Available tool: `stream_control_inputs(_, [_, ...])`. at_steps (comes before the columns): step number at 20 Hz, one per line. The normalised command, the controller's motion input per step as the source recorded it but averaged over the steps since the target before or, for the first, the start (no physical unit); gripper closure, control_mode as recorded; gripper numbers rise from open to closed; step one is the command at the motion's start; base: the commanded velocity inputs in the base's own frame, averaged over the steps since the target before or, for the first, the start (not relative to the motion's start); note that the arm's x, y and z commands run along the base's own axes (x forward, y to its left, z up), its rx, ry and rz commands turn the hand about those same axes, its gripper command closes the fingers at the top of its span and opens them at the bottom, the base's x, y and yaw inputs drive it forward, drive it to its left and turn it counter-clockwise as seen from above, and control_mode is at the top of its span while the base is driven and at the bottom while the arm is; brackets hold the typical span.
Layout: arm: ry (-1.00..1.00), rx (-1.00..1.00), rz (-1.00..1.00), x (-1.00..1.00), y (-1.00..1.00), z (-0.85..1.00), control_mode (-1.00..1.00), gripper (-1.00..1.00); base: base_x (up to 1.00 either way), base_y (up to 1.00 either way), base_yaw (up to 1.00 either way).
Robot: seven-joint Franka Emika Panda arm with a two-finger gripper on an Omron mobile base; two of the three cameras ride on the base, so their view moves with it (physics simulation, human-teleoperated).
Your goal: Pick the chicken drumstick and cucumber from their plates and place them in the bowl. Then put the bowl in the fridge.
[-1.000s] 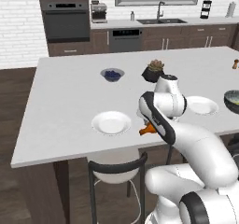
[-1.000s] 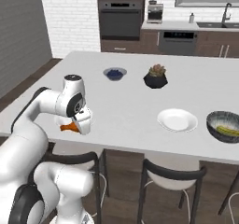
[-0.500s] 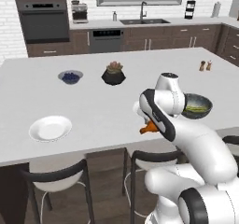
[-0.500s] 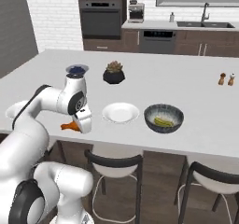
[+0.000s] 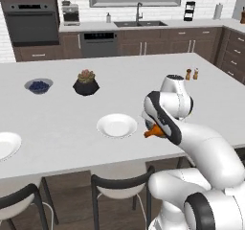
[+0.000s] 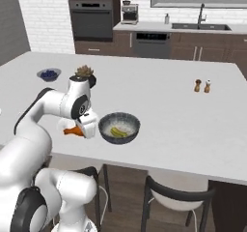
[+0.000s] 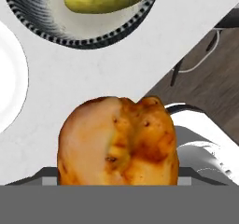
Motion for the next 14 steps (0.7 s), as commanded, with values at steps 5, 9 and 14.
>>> stream_control_inputs(5, [0.02, 0.04, 0.04, 0.4, -0.27, 0.09, -1.0, 1.0, 0.51, -0.38, 0.08])
stream_control_inputs(9, [0.12, 0.08, 0.06, 1.0, -0.65, 0.12, -1.0, 1.0, 0.0, 0.0, 0.0])
stream_control_inputs(14, [0.15, 0.02, 0.01, 1.0, -0.37, 0.0, -1.0, 1.0, 0.0, 0.0, 0.0])
